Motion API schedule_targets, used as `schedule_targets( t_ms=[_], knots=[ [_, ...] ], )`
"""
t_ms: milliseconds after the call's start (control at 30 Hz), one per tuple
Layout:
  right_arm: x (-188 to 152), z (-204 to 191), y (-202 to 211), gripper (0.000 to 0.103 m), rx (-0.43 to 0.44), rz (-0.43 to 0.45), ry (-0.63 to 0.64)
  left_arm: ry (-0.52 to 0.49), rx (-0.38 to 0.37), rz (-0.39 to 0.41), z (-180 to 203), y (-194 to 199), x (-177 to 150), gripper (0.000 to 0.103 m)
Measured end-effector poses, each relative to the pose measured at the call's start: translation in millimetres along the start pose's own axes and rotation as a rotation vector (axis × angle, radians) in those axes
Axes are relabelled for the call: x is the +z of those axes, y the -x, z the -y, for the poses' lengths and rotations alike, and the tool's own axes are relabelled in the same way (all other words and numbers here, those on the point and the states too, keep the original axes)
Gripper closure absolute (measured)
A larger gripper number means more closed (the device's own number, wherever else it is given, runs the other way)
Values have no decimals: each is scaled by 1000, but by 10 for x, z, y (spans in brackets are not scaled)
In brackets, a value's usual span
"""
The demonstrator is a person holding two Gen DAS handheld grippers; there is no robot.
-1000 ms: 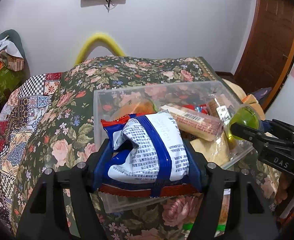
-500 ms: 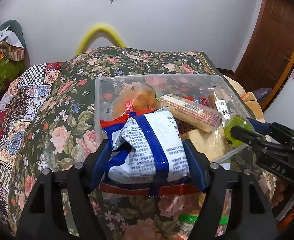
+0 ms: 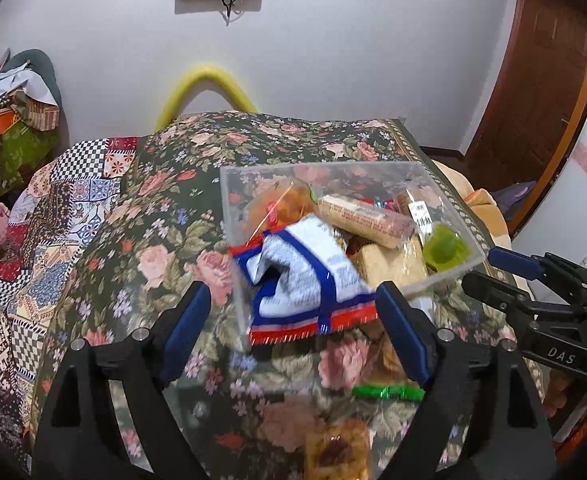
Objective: Organize snacks
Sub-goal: 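Open both grippers to drop the chip bag and jelly cup into the box, then grasp the square cake with the left gripper while the right grasps the bread bag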
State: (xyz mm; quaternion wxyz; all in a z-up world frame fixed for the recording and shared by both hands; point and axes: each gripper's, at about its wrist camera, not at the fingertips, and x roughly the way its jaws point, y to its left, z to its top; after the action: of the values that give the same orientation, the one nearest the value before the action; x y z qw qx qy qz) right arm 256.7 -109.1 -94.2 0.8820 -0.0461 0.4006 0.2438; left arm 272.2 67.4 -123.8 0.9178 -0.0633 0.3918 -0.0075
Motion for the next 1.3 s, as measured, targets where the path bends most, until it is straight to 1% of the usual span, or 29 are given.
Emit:
schedule_targets(
  t_ms=[133, 267, 367, 467, 633, 767, 800, 867, 1033, 1300],
  knots=[
    [-92, -126, -14, 40, 9, -16, 9, -13, 4, -21, -54, 53, -151, 16],
    [-205, -221, -120, 32, 43, -60, 13, -17, 5, -52, -146, 67, -338, 16],
    [-272, -291, -257, 32, 47, -100, 26, -16, -2, -75, -204, 40, -472, 16],
    [-319, -348, -426, 32, 43, -137, 34, -14, 9, -108, -258, -60, -591, 15],
    [-352, -349, -672, 32, 59, -194, -3, 2, -2, -142, -306, -160, -717, 15],
    [-354, -323, -739, 34, 69, -198, -38, 13, -9, -146, -301, -166, -766, 15],
    [-354, -331, -739, 42, 62, -195, -30, 17, -11, -148, -300, -166, -769, 15],
    [-356, -354, -713, 47, 63, -194, -8, 24, -20, -156, -276, -160, -788, 15],
    [-431, -384, -552, 49, 47, -168, 33, 9, -33, -173, -158, -118, -854, 15],
    [-506, -254, -230, 49, 25, -121, 24, -39, -68, -210, 121, -40, -1071, 15]
  ],
)
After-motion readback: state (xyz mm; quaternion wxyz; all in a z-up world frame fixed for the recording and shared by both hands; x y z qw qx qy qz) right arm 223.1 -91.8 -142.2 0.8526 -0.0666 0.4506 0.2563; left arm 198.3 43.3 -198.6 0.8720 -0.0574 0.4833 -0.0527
